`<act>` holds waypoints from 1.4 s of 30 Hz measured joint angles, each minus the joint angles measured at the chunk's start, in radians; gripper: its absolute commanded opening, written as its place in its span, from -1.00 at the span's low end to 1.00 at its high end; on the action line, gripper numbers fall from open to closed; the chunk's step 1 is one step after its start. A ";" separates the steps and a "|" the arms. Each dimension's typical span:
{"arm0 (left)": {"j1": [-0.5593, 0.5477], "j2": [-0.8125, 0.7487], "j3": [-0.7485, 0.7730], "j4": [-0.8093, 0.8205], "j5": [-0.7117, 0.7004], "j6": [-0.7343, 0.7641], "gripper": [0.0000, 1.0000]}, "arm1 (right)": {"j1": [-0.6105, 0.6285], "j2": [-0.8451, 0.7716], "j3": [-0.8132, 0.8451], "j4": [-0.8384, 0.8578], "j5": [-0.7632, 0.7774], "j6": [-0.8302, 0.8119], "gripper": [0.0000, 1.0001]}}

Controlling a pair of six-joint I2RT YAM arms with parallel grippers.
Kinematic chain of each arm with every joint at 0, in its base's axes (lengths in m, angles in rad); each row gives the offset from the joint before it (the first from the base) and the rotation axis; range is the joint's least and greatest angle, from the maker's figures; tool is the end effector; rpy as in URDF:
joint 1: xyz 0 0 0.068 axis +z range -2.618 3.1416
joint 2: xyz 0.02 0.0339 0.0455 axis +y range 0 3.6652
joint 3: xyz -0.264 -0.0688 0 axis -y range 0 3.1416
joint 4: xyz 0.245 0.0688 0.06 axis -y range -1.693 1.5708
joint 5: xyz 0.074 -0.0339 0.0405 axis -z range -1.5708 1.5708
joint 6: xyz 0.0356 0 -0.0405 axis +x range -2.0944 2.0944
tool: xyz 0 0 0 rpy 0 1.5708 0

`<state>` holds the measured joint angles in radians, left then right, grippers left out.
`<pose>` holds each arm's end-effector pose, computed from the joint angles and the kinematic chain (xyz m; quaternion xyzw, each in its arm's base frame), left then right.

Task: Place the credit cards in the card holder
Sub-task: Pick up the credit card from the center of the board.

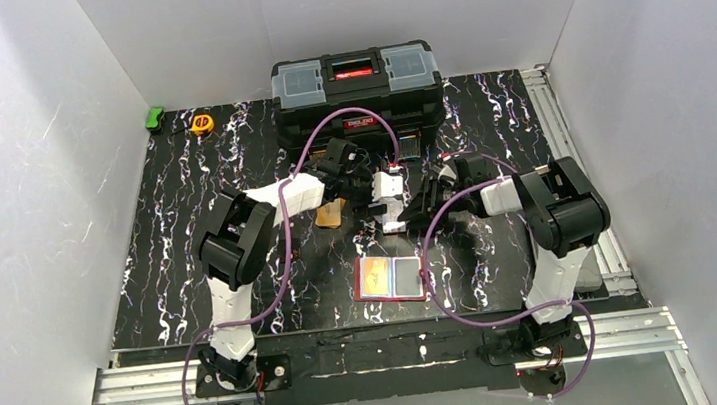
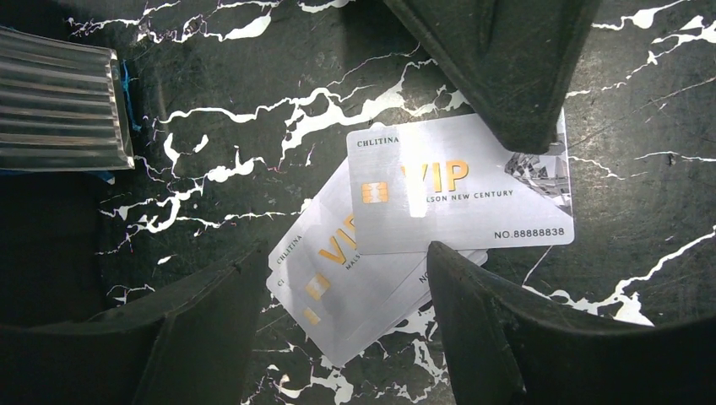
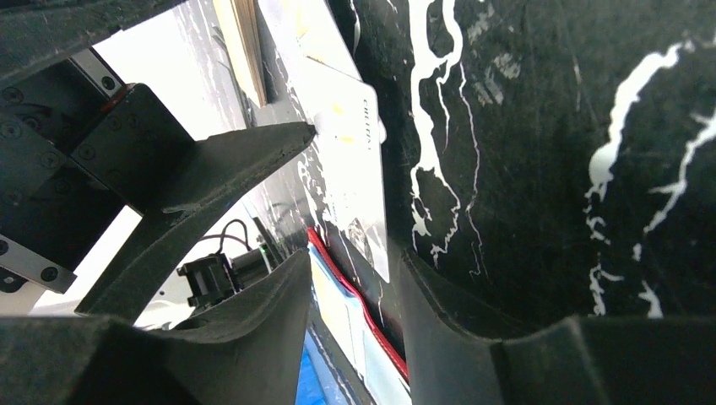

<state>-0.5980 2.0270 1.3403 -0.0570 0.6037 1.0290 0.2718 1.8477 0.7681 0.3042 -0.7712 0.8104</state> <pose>0.3521 -0.2643 0.1716 0.7174 0.5138 -0.1839 0.4330 0.3129 0.1130 0.1100 0.0869 0.8622 0.4821 0.1290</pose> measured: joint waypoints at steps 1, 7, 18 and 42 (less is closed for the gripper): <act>0.000 0.000 0.000 -0.001 0.000 0.001 0.34 | -0.002 0.008 0.000 0.014 -0.008 0.008 -0.02; 0.000 0.000 0.000 -0.005 0.000 0.004 0.31 | 0.001 0.058 0.000 0.115 -0.048 0.063 -0.04; 0.000 0.000 0.000 -0.012 0.003 0.003 0.27 | 0.037 0.114 0.000 0.232 -0.061 0.145 -0.28; 0.000 -0.011 0.001 -0.050 -0.014 -0.004 0.32 | 0.038 0.029 -0.046 0.218 -0.024 0.159 -0.97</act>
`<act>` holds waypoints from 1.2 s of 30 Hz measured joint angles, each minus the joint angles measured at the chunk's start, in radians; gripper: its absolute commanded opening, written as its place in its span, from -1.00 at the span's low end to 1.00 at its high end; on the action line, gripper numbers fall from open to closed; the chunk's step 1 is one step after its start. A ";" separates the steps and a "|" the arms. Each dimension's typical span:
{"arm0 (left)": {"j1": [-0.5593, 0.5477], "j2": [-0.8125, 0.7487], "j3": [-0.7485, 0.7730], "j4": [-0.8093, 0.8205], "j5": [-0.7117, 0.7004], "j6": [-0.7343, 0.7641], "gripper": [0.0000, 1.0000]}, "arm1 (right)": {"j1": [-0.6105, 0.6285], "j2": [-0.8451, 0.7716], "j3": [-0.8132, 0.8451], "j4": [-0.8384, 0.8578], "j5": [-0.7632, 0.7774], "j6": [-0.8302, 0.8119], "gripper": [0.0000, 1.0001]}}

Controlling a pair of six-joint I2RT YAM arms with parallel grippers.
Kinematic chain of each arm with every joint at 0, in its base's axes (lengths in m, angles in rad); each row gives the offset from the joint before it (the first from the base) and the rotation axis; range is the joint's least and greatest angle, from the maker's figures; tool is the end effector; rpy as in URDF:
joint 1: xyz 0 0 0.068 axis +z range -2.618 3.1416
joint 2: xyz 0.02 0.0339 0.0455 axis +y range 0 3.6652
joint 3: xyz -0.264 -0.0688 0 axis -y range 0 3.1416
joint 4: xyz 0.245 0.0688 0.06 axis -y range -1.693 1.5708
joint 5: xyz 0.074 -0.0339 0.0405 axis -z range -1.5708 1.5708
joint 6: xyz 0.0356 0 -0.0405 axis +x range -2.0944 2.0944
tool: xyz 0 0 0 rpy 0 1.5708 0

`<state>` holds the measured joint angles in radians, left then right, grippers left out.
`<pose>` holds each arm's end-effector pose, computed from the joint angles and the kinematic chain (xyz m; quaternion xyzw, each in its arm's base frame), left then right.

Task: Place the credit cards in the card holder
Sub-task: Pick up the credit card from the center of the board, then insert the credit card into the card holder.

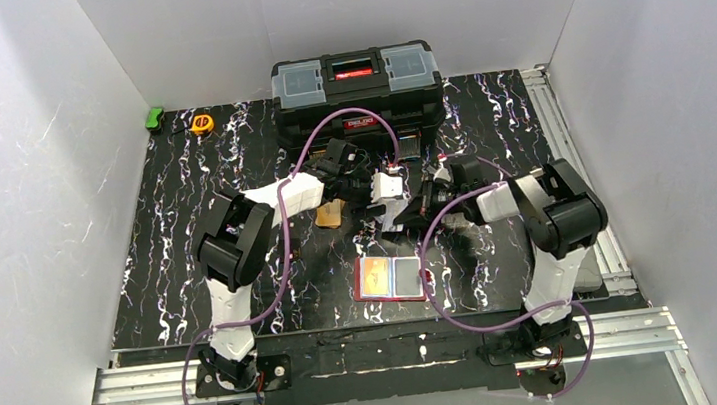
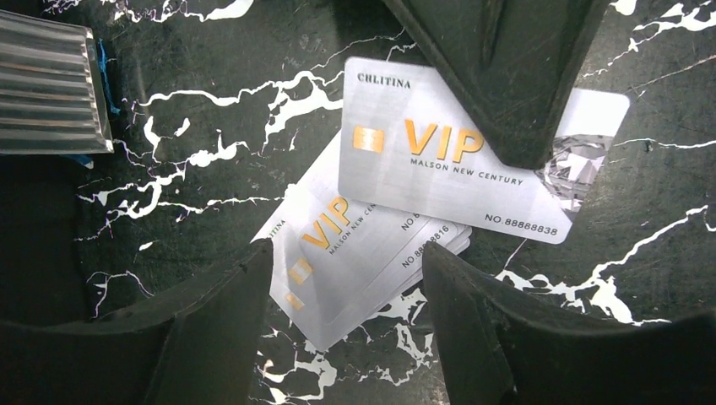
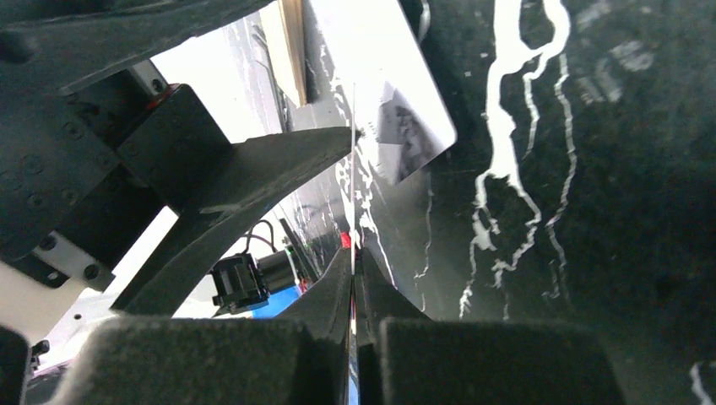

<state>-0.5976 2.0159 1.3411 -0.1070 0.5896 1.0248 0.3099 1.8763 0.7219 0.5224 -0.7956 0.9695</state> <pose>0.3493 -0.2617 0.1726 0.7174 0.5273 -0.1842 0.4163 0.3096 0.1258 0.1070 0.1005 0.8346 0.5261 0.1283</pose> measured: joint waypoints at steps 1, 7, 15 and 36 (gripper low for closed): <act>0.000 -0.002 0.000 -0.004 -0.003 0.000 0.35 | 0.000 -0.019 0.000 -0.019 0.005 -0.009 -0.97; 0.004 -0.006 0.008 -0.063 -0.044 -0.032 0.87 | 0.001 -0.165 0.003 -0.174 0.037 -0.093 -0.97; 0.045 -0.201 0.003 -0.183 -0.068 -0.102 0.96 | 0.129 -0.386 0.045 -0.525 0.156 -0.271 -0.97; -0.051 -0.650 -0.537 -0.201 0.033 -0.037 0.69 | 0.281 -0.483 -0.045 -0.825 0.360 -0.322 -0.97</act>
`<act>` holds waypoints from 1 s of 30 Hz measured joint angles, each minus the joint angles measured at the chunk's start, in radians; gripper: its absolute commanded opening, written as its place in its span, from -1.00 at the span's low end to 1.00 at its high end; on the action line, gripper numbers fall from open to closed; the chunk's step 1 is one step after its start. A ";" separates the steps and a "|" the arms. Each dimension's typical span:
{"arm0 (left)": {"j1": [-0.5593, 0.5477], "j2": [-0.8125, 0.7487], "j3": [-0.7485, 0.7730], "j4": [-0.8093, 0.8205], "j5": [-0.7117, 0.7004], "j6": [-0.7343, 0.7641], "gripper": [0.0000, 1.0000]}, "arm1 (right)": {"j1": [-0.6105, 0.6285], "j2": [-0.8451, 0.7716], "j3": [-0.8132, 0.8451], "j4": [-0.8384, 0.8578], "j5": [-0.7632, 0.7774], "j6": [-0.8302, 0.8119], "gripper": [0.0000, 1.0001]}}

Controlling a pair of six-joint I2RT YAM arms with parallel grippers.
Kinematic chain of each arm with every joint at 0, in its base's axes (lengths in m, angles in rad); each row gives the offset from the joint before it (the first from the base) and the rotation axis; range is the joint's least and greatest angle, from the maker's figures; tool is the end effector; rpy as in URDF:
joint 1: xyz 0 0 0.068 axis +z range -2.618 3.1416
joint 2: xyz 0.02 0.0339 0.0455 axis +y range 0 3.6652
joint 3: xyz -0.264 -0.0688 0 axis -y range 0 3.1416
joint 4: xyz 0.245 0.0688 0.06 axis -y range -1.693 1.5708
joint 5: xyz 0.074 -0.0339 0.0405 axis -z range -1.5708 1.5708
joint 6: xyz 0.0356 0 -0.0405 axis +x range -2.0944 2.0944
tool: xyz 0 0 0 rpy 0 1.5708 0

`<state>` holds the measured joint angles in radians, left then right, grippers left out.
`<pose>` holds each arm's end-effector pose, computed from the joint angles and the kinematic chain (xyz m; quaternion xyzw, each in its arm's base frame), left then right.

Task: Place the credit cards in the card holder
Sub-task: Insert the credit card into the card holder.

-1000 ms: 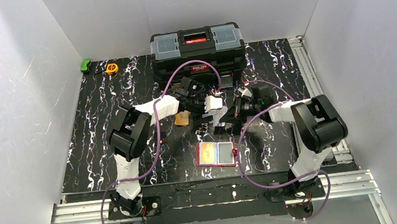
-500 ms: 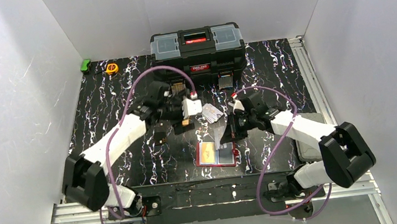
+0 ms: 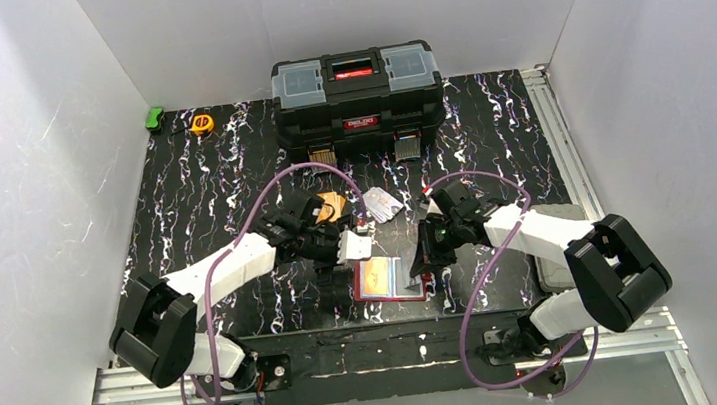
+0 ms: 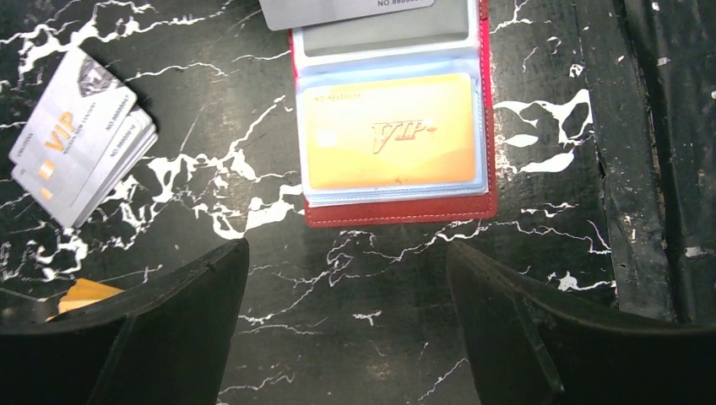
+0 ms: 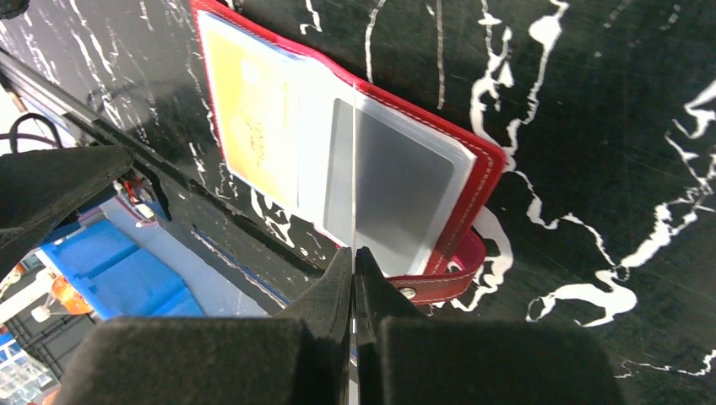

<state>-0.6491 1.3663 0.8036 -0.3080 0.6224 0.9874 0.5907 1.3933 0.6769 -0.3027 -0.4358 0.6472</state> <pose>0.2041 -0.1809 0.2133 0.7245 0.5346 -0.2286 0.3702 0.2020 0.1535 0.1672 -0.0323 0.9407 0.3237 0.0959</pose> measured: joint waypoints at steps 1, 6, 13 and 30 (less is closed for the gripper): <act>-0.003 0.006 -0.008 0.017 0.003 0.005 0.67 | 0.000 0.000 -0.003 -0.008 0.007 0.000 -0.97; -0.015 0.051 -0.027 0.053 0.017 0.031 0.61 | 0.000 0.000 -0.007 -0.025 0.021 0.000 -0.97; -0.039 0.139 -0.029 0.138 0.017 0.031 0.58 | -0.002 0.011 -0.007 -0.029 0.023 -0.001 -0.97; -0.061 0.209 -0.029 0.227 0.009 0.031 0.55 | -0.022 0.037 -0.016 -0.003 -0.017 -0.014 -0.97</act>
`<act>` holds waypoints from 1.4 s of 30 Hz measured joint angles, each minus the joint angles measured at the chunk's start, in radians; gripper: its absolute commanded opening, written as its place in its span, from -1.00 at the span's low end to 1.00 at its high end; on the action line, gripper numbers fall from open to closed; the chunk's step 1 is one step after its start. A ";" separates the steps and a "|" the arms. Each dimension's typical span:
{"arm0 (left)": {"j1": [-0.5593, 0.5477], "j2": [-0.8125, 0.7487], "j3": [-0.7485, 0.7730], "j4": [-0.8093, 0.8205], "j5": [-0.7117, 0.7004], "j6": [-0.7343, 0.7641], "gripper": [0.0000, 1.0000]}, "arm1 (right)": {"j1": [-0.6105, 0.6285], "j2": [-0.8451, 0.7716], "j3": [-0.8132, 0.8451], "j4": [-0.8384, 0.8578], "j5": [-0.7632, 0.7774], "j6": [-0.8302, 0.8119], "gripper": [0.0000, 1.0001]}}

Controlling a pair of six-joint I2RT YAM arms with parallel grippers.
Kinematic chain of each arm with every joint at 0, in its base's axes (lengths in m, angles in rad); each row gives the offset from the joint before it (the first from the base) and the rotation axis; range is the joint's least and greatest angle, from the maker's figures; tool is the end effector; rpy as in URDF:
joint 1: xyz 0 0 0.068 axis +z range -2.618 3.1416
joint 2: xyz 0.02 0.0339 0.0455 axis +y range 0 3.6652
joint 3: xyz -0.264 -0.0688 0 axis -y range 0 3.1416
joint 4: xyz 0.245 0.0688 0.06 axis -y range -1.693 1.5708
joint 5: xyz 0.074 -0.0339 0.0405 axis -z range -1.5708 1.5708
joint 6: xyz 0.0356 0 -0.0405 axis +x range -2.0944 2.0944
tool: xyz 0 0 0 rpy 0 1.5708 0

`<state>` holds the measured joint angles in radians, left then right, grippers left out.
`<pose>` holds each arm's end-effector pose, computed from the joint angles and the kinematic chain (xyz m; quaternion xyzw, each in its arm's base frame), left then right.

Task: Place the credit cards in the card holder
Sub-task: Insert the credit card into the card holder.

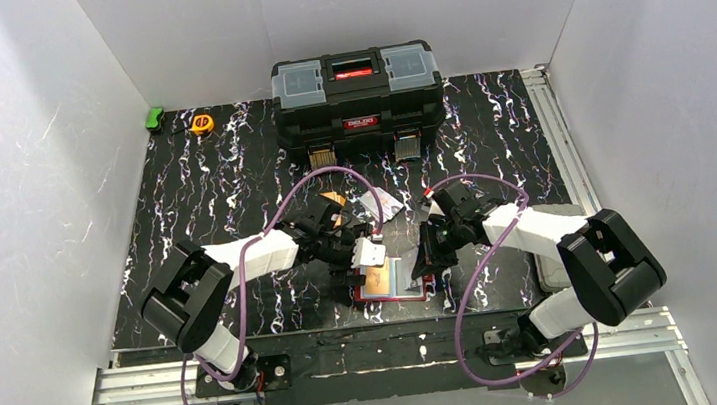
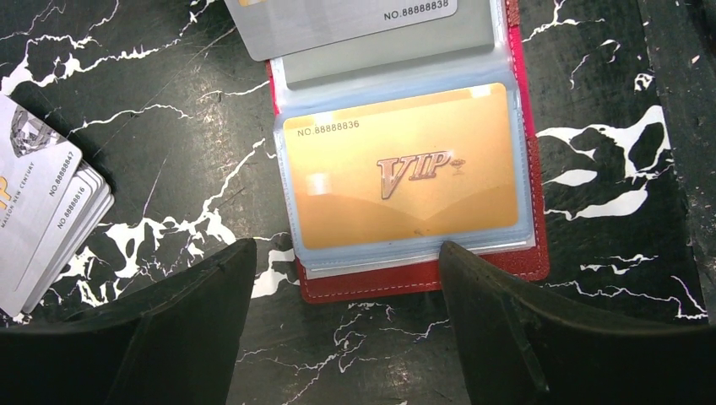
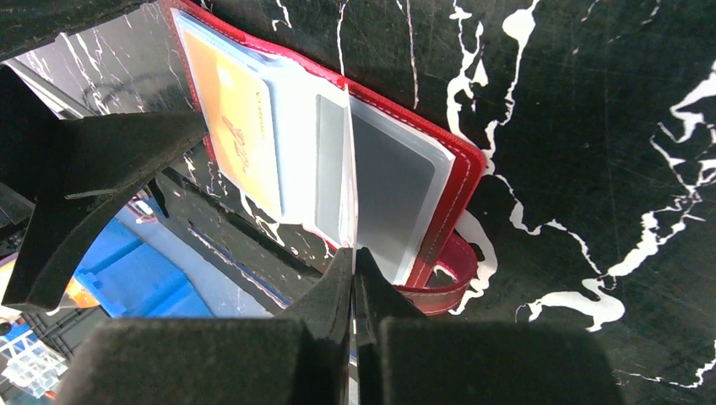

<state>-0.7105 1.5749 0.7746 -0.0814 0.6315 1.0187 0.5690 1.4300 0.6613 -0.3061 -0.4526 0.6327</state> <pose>0.2138 -0.2117 0.1642 0.7488 0.5008 -0.2395 0.3621 0.2033 0.1485 0.1545 -0.0250 0.9460 0.3146 0.0743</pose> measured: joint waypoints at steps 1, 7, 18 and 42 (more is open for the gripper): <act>-0.001 0.000 0.000 0.002 0.000 0.002 0.55 | -0.001 0.000 -0.002 0.003 -0.003 -0.002 -0.97; -0.006 0.003 0.000 0.012 0.000 0.003 0.55 | -0.006 0.002 -0.006 0.017 -0.018 -0.005 -0.97; -0.032 0.028 0.012 0.066 -0.006 -0.026 0.49 | -0.007 -0.002 -0.018 0.018 -0.024 -0.013 -0.97; 0.034 0.058 0.147 -0.197 -0.002 -0.314 0.96 | 0.005 -0.041 0.069 -0.208 0.129 -0.079 -0.97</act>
<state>-0.6762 1.6325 0.9215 -0.2783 0.6292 0.7044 0.5735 1.3888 0.7300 -0.5140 -0.3237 0.5537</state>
